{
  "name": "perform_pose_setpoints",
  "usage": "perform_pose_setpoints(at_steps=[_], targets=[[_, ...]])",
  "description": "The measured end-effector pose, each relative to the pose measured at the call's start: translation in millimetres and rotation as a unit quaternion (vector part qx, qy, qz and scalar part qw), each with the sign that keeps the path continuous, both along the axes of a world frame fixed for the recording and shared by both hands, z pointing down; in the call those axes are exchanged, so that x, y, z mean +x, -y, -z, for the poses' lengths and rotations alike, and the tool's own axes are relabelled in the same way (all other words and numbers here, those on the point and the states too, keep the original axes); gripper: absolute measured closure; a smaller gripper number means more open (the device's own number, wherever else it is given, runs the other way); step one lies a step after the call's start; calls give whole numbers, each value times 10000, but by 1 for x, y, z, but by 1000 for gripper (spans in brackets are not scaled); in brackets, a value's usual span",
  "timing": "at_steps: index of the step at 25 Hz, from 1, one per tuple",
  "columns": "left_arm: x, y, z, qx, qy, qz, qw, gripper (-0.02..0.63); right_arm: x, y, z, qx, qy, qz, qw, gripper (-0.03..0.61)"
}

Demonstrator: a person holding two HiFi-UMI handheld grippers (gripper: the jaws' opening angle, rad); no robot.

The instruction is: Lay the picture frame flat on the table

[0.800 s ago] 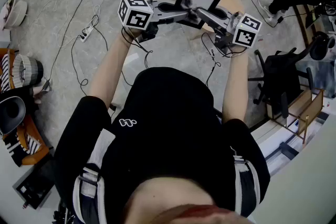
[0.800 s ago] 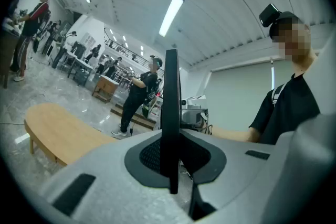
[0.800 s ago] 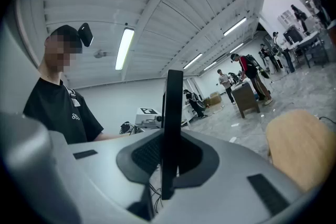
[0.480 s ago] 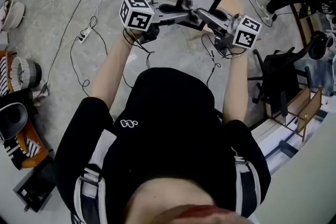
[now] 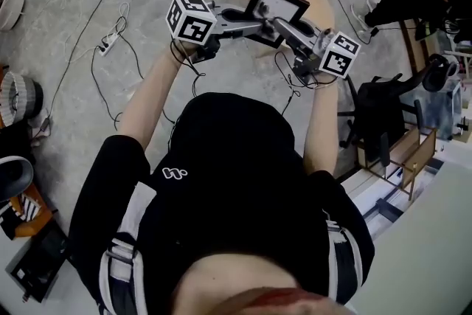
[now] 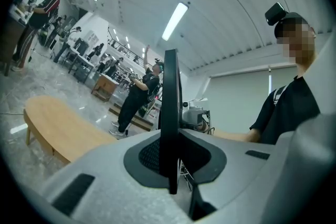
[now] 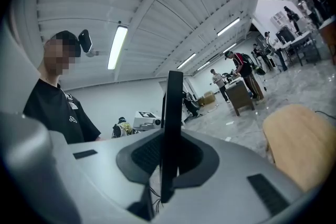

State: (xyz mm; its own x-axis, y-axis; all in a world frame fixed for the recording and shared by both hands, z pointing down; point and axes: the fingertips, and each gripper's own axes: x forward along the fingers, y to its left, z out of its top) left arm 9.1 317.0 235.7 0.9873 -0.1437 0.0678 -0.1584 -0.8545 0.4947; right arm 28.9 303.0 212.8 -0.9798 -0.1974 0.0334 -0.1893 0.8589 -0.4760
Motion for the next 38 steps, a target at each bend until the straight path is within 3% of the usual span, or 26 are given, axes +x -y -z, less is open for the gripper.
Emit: perform_pose_setpoints(at_steps=[8, 13, 20, 28, 33, 38], targets=[[-16, 3, 0, 134, -97, 130, 9998, 583, -17, 3, 1, 204, -174, 76, 9996, 534], [-8, 18, 1, 345, -69, 214, 9992, 583, -9, 17, 3, 455, -116, 167, 9988, 534], [-43, 146, -15, 147, 264, 227, 9993, 580, -42, 146, -14, 304, 266, 83, 9991, 534], [-14, 308, -7, 0, 451, 182, 9988, 577, -11, 308, -7, 261, 543, -115, 9981, 534], [1, 388, 4, 104, 483, 57, 9988, 577, 4, 387, 4, 415, 699, -5, 9967, 534], [20, 462, -10, -235, 414, 51, 9989, 577, 22, 464, -9, 170, 780, -97, 9968, 534]])
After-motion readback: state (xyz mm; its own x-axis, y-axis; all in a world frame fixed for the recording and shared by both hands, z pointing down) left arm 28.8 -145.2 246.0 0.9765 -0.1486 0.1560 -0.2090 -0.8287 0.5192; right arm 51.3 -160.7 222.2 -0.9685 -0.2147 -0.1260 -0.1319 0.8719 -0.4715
